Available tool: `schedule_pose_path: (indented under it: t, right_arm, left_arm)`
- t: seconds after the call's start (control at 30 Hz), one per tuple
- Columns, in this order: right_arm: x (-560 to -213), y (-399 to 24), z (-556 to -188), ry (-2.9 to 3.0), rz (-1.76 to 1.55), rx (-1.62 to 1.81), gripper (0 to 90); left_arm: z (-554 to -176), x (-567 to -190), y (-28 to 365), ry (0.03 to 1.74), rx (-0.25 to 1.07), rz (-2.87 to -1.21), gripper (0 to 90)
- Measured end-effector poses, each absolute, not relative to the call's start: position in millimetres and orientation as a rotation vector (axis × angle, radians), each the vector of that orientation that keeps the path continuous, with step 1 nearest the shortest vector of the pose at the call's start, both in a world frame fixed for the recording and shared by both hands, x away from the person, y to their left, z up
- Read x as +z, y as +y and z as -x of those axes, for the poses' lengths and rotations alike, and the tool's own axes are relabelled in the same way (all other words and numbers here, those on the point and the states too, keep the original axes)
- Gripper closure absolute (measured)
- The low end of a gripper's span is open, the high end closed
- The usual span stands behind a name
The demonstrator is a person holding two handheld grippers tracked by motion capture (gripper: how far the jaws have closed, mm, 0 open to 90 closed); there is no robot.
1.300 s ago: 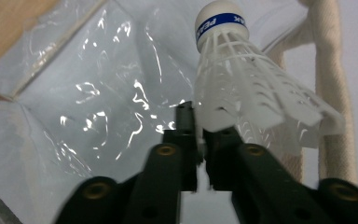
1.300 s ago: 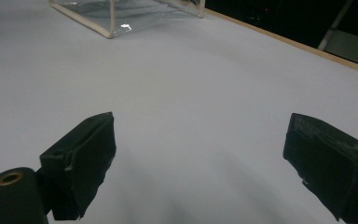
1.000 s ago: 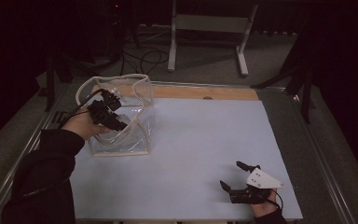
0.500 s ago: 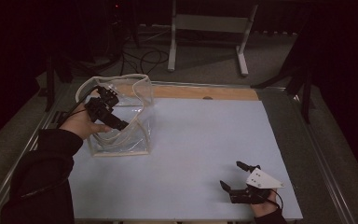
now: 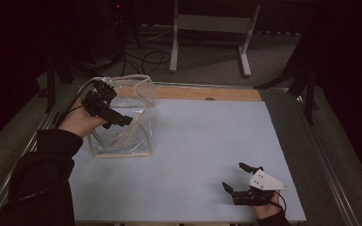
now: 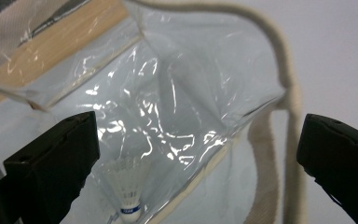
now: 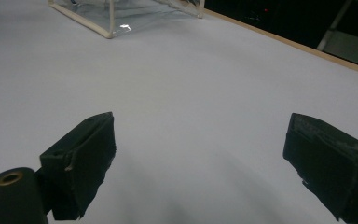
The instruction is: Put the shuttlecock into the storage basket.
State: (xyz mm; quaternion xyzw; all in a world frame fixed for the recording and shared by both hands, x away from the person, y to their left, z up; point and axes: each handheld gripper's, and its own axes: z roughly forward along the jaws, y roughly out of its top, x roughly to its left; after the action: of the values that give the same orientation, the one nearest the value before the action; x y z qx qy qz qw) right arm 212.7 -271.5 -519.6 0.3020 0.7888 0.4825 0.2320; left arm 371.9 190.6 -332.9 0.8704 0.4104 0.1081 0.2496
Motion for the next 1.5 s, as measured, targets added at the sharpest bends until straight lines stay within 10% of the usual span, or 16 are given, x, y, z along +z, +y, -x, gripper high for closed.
schedule_pose_path:
  t: [1.5]
  right_arm:
    - [-519.0, -271.7, -212.5, 2.167, -0.835, 1.33, 9.0]
  left_arm:
    - [-351.7, -313.0, 112.9, 0.782, 0.286, -2.321, 0.0]
